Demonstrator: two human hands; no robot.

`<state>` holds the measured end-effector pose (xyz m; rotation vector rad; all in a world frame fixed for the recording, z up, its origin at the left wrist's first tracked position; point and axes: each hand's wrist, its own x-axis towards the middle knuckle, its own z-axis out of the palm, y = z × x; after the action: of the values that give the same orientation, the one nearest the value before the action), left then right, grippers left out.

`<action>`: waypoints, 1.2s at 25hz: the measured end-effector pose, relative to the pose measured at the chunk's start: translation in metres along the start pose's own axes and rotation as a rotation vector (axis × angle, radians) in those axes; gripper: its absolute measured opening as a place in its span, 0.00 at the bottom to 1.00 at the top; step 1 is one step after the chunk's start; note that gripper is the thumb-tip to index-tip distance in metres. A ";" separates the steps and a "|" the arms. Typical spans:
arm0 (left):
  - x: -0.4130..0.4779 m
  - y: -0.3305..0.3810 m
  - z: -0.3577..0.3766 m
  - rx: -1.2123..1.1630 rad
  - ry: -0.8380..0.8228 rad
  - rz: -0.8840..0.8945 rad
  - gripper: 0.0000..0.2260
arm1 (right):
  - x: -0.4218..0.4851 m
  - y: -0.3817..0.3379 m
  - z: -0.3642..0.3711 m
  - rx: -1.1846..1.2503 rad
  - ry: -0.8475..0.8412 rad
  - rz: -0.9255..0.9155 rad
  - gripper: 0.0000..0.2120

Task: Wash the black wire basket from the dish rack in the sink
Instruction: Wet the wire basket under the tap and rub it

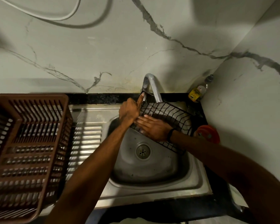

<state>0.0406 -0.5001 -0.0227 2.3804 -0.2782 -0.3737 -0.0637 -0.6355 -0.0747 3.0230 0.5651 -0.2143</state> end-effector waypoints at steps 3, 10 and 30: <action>-0.002 0.006 -0.008 0.006 0.020 0.002 0.32 | 0.002 0.006 -0.012 0.077 0.099 0.218 0.28; -0.002 -0.010 -0.015 0.014 0.121 -0.077 0.41 | -0.007 0.010 0.000 0.104 0.096 0.221 0.30; -0.039 -0.050 -0.044 -0.121 0.343 -0.295 0.37 | -0.024 -0.042 -0.010 0.386 0.851 1.069 0.15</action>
<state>0.0244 -0.4247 -0.0175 2.3180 0.2492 -0.1062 -0.1000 -0.6046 -0.0630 3.1042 -1.2300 1.1191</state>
